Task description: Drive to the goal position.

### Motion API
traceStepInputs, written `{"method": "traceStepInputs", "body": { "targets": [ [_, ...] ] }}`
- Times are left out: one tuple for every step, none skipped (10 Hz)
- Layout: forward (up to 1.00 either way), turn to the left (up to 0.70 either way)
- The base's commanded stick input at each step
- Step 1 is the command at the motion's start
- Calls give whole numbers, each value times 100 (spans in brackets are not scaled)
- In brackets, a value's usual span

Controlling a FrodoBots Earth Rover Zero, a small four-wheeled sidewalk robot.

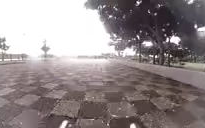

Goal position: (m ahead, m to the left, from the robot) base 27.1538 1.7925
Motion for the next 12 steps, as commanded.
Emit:
{"method": "traceStepInputs", "body": {
  "targets": [
    [70,35],
    [70,28],
    [70,11],
    [70,0],
    [70,0],
    [70,0],
    [70,0],
    [70,0],
    [70,0],
    [70,2],
    [70,2],
    [70,2]
  ]
}}
